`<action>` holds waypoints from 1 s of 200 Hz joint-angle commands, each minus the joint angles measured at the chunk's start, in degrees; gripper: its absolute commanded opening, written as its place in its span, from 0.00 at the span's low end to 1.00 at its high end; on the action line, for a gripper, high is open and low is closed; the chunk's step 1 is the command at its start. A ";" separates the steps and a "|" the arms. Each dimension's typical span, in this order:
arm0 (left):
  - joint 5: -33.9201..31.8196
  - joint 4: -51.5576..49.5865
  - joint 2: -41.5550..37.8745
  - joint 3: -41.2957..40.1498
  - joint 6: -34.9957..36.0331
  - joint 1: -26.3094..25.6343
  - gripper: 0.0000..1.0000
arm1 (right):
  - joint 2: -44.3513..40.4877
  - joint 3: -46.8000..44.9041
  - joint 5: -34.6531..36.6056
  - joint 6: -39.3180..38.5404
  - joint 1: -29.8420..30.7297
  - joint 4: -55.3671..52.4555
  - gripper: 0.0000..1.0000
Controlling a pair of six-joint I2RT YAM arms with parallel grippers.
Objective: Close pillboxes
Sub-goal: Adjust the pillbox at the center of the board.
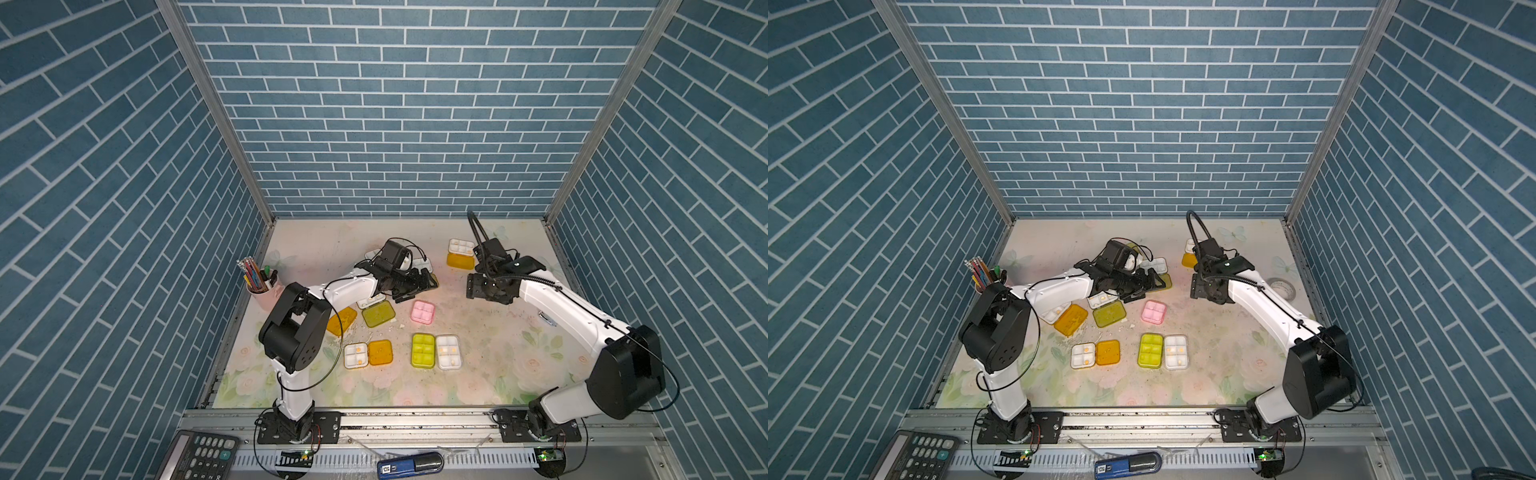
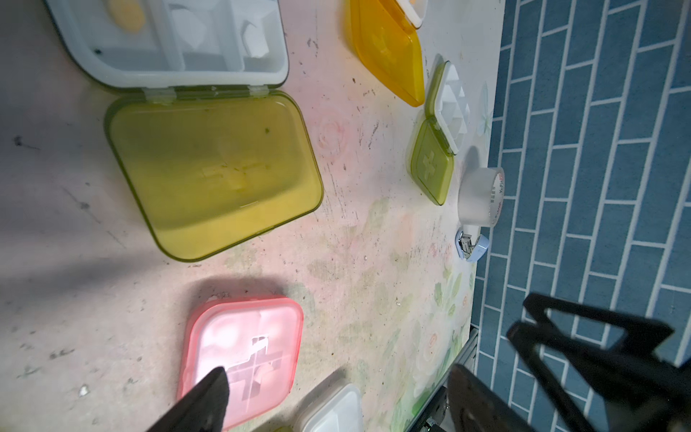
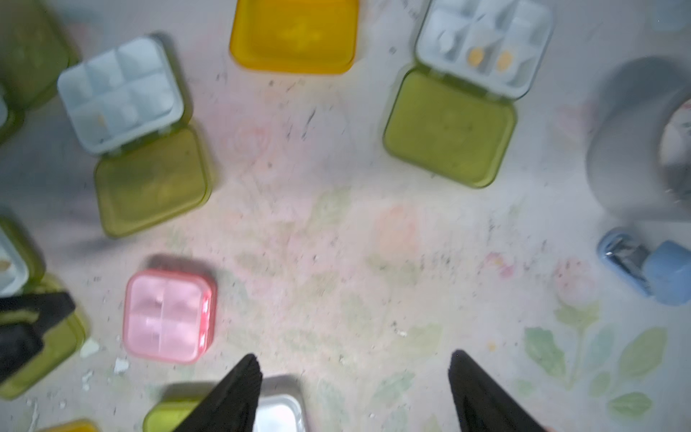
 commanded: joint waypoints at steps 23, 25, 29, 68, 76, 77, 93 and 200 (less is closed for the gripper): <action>3.75 1.98 -0.39 1.37 1.72 -4.37 0.93 | 10.43 7.93 -0.25 -4.81 -11.49 2.38 0.82; 3.95 1.98 -0.33 1.46 1.77 -4.47 0.93 | 10.79 8.31 -0.29 -4.90 -11.84 2.56 0.83; 4.23 1.93 -0.28 1.57 1.78 -4.81 0.93 | 11.52 8.95 -0.43 -5.08 -12.53 2.91 0.84; 6.09 2.29 0.31 2.20 1.86 -6.30 0.93 | 20.30 15.37 -5.41 -5.41 -19.90 4.94 0.86; 6.22 2.09 0.42 2.33 1.87 -6.44 0.93 | 21.88 16.51 -6.97 -5.27 -21.21 5.42 0.86; 6.19 2.08 0.47 2.31 1.87 -6.44 0.93 | 22.06 16.68 -7.11 -5.25 -21.37 5.48 0.86; 6.20 2.07 0.73 2.28 1.87 -6.60 0.93 | 25.02 19.36 -8.84 -5.05 -23.70 5.79 0.86; 7.65 2.07 1.39 2.98 2.22 -6.75 0.93 | 40.49 29.65 -20.79 -9.83 -27.85 11.17 0.81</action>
